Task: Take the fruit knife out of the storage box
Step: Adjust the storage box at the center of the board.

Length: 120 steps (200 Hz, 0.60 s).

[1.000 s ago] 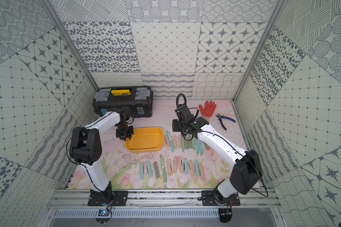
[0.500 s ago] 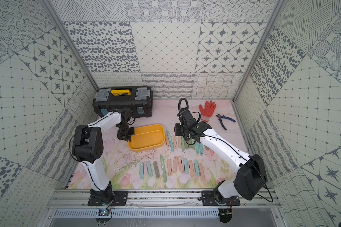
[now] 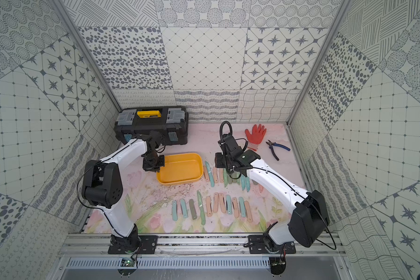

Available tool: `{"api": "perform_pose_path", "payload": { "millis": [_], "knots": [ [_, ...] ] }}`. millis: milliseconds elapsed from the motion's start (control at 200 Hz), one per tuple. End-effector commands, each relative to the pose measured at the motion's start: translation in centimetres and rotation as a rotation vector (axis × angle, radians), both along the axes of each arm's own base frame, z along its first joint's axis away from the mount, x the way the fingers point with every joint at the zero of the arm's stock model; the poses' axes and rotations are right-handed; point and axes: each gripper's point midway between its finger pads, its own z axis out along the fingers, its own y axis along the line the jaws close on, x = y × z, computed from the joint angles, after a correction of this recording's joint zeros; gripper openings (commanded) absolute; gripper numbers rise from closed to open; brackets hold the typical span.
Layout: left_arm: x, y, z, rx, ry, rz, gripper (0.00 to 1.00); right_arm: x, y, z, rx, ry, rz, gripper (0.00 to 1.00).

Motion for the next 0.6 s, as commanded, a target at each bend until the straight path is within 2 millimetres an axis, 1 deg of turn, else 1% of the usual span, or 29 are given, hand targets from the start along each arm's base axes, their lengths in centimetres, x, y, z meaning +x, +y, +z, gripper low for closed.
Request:
{"api": "perform_pose_path", "payload": {
  "millis": [0,195,305,465,595],
  "knots": [
    [0.8,2.1,2.3,0.131,-0.122,-0.017,0.0,0.5,0.4,0.7,0.024,-0.028,-0.007,0.47],
    [1.2,2.6,5.0,0.154,-0.282,0.007,0.0,0.6,0.5,0.3,0.02,-0.021,-0.006,0.47],
    [1.1,3.2,5.8,0.195,-0.322,0.018,0.0,0.6,0.6,0.1,0.022,-0.016,-0.006,0.47],
    [1.4,2.9,6.6,0.185,-0.381,0.002,0.0,0.7,0.6,-0.1,0.018,-0.011,-0.008,0.47],
    [1.5,2.5,7.7,0.199,-0.498,-0.044,0.0,0.7,0.6,-0.2,0.019,-0.008,-0.008,0.47]
  ]
}}
